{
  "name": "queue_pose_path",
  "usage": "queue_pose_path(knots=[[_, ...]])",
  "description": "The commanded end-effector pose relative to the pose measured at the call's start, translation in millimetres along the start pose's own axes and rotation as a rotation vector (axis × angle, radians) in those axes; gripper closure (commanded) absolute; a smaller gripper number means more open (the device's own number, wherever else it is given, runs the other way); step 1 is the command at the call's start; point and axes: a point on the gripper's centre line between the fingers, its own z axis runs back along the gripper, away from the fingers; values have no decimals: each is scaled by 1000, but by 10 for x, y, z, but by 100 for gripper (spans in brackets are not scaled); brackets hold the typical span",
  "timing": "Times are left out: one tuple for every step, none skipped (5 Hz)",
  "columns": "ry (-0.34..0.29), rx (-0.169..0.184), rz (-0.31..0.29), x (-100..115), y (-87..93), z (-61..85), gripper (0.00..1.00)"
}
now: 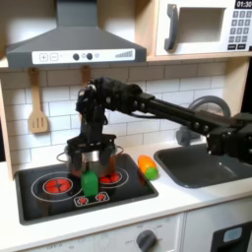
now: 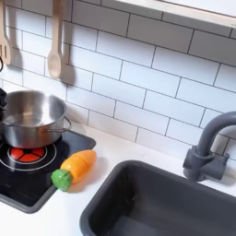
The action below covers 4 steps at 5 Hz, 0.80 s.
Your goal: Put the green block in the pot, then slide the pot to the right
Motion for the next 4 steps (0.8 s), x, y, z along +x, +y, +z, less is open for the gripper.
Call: queue_pose_path(knots=[[17, -11, -26, 50, -6, -164, 0], [36, -15, -29, 73, -18, -270, 0], [53, -22, -21, 72, -20, -360, 0], [64, -23, -18, 73, -14, -407, 0]])
